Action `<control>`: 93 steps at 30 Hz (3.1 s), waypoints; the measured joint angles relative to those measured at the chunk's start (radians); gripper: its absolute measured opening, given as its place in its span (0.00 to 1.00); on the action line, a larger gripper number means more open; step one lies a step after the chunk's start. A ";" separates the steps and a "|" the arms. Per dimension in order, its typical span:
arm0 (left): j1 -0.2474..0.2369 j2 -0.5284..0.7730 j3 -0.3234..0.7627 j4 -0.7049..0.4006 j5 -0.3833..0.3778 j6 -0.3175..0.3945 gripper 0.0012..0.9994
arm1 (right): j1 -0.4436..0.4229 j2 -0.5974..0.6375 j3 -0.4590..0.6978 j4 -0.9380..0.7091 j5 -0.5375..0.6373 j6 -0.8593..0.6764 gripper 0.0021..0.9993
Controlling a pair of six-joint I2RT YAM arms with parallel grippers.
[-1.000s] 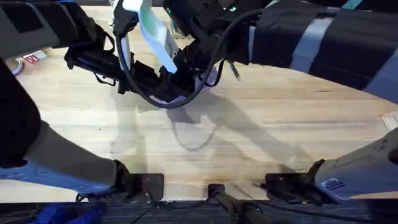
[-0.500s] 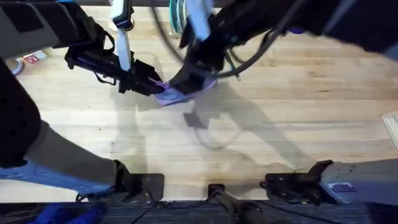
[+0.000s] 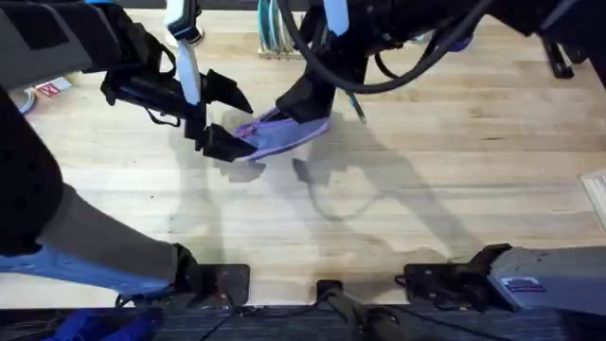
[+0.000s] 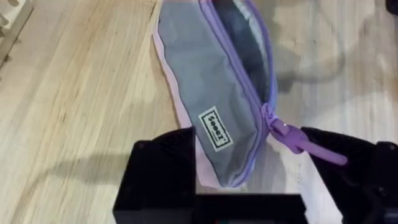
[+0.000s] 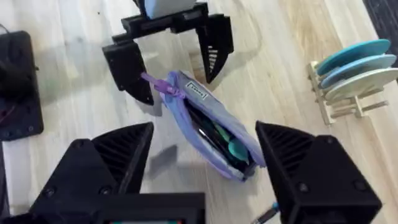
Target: Unzip the bag, pick up the pens from the table one at a time and place them inside, then zip the bag closed.
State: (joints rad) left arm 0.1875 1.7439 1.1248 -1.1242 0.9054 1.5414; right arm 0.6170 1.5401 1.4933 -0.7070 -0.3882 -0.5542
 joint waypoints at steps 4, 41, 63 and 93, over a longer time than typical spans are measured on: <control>0.000 0.000 0.002 -0.035 -0.002 0.000 1.00 | -0.011 0.000 0.001 -0.045 0.000 -0.005 0.99; 0.058 -0.330 0.488 -0.480 -0.275 -0.087 1.00 | -0.019 0.308 0.313 -0.284 0.078 -0.414 0.03; 0.058 -0.330 0.488 -0.488 -0.274 -0.087 1.00 | -0.006 0.379 0.316 -0.323 0.068 -0.693 0.03; 0.058 -0.329 0.488 -0.477 -0.275 -0.086 1.00 | 0.019 0.522 0.203 -0.145 0.029 -0.703 0.92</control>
State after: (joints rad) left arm 0.2459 1.4147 1.6131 -1.6009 0.6308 1.4551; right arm 0.6357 2.0621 1.6966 -0.8516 -0.3592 -1.2572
